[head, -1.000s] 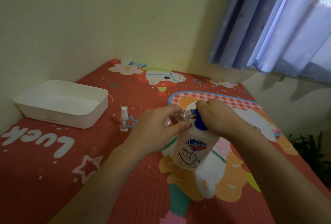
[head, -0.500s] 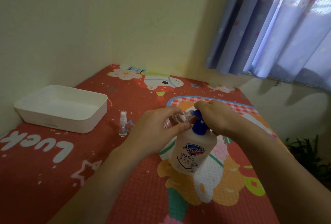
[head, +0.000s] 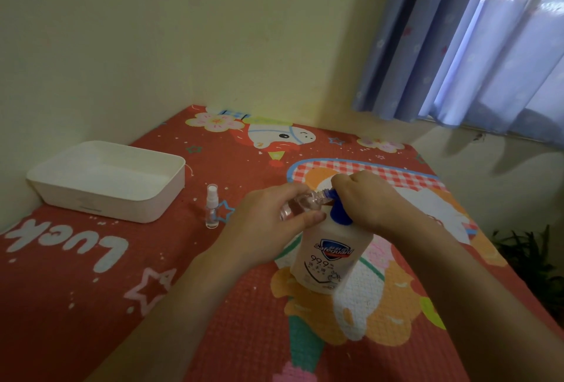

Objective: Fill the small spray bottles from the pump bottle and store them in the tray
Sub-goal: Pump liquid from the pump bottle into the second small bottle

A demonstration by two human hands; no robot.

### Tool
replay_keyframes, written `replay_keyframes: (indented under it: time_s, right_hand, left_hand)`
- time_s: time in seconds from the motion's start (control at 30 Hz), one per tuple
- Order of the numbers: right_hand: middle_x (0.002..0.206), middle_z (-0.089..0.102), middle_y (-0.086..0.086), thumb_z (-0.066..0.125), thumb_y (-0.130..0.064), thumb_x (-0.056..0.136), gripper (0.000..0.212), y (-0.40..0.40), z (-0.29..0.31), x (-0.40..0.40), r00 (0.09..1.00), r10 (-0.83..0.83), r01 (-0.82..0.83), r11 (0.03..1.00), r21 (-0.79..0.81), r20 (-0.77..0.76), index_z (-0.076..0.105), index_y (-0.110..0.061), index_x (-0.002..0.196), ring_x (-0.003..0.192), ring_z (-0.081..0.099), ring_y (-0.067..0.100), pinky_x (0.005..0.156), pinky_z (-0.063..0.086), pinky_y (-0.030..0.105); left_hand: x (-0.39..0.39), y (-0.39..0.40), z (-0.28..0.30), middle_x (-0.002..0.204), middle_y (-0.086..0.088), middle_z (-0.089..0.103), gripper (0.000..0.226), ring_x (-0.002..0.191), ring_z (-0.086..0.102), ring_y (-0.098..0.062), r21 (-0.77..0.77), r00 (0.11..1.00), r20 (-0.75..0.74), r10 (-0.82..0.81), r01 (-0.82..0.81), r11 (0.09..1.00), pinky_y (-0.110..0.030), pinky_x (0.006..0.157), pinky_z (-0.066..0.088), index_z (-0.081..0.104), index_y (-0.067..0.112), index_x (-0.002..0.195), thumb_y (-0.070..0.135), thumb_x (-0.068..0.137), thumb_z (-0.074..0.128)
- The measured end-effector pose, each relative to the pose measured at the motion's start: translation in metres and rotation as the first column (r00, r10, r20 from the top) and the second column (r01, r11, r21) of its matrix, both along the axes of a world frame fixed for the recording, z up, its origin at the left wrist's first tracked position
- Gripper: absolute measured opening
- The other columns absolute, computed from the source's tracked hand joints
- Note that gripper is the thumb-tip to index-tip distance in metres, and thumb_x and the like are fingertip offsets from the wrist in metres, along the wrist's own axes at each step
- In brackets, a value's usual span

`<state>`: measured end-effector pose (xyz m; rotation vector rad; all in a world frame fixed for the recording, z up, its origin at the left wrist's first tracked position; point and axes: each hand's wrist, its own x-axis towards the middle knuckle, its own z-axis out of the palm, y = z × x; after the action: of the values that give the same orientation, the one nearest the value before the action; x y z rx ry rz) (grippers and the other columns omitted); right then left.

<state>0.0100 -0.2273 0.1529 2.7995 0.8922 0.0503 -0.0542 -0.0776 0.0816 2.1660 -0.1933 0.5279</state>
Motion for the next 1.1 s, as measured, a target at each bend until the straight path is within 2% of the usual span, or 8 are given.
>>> replay_keyframes:
  time_s: [0.1,0.2,0.4,0.53,0.67,0.77,0.83,1.1]
  right_hand:
    - [0.084,0.041,0.004,0.04,-0.014,0.098,0.009,-0.001,0.0,-0.002,1.0,-0.007,0.007,1.0,-0.011,-0.003,0.047,-0.009,0.101,0.075,0.04,0.02,0.067,0.033,0.028]
    - [0.084,0.042,0.004,0.041,-0.014,0.098,0.007,-0.001,0.003,-0.001,1.0,-0.003,0.002,1.0,-0.009,-0.02,0.038,-0.014,0.091,0.074,0.041,0.02,0.067,0.033,0.028]
    - [0.069,0.035,-0.004,0.042,-0.017,0.099,0.008,-0.003,0.017,-0.002,0.992,0.0,0.014,0.995,0.102,-0.13,0.04,-0.014,0.092,0.077,0.048,0.02,0.072,0.046,0.032]
    - [0.08,0.042,0.003,0.042,-0.015,0.097,0.009,-0.003,0.012,-0.002,0.999,0.004,-0.002,0.999,0.037,-0.038,0.036,-0.014,0.09,0.076,0.042,0.02,0.068,0.034,0.028]
    - [0.073,0.041,0.002,0.04,-0.013,0.097,0.021,-0.003,0.005,-0.002,1.0,-0.009,0.01,1.0,-0.004,0.029,0.032,-0.015,0.078,0.067,0.038,0.02,0.061,0.031,0.026]
    - [0.096,0.058,0.012,0.041,-0.012,0.097,0.006,-0.002,-0.002,-0.002,0.999,0.002,-0.002,1.0,0.001,0.043,0.041,-0.012,0.091,0.074,0.04,0.021,0.066,0.034,0.028]
    - [0.105,0.06,0.014,0.042,-0.013,0.097,0.011,-0.001,-0.003,-0.002,0.999,-0.001,0.001,1.0,-0.001,0.041,0.048,-0.008,0.104,0.076,0.041,0.02,0.068,0.034,0.028]
    - [0.104,0.06,0.014,0.041,-0.013,0.097,0.015,-0.001,-0.001,-0.002,1.0,-0.013,0.013,1.0,-0.015,0.017,0.049,-0.006,0.107,0.076,0.04,0.02,0.067,0.033,0.028]
  left_hand:
    - [-0.001,0.0,0.001,0.092,0.018,0.069,0.019,0.086,0.063,0.001,0.007,1.0,-0.001,-0.005,0.005,1.0,-0.035,0.077,0.053,0.069,0.031,0.101,0.043,0.087,0.07]
    - [-0.002,0.0,0.003,0.092,0.017,0.069,0.02,0.081,0.064,0.0,-0.007,1.0,-0.003,-0.015,0.015,1.0,-0.037,0.076,0.054,0.069,0.032,0.102,0.044,0.087,0.069]
    - [-0.001,0.0,0.01,0.091,0.013,0.071,0.023,0.07,0.065,-0.002,-0.031,1.0,0.016,-0.024,0.025,0.999,-0.043,0.07,0.057,0.068,0.031,0.106,0.044,0.087,0.07]
    - [-0.003,-0.002,0.01,0.094,0.015,0.071,0.023,0.072,0.064,0.002,-0.017,1.0,0.019,-0.017,0.018,1.0,-0.038,0.072,0.057,0.069,0.029,0.107,0.042,0.087,0.07]
    - [-0.001,0.0,0.006,0.097,0.013,0.071,0.028,0.083,0.065,0.0,-0.003,1.0,0.016,-0.007,0.007,1.0,-0.037,0.076,0.056,0.069,0.03,0.108,0.046,0.086,0.069]
    - [-0.001,0.001,0.0,0.094,0.014,0.071,0.023,0.079,0.065,0.001,-0.003,1.0,-0.01,-0.01,0.01,1.0,-0.038,0.075,0.055,0.068,0.031,0.104,0.046,0.087,0.068]
    - [-0.001,0.0,-0.002,0.09,0.014,0.07,0.02,0.072,0.065,-0.001,-0.01,1.0,-0.007,0.002,-0.002,1.0,-0.038,0.071,0.055,0.068,0.031,0.101,0.045,0.087,0.068]
    - [-0.003,-0.002,-0.001,0.091,0.014,0.07,0.019,0.071,0.065,-0.002,-0.022,1.0,-0.007,0.002,-0.002,1.0,-0.04,0.071,0.055,0.068,0.031,0.1,0.044,0.087,0.068]
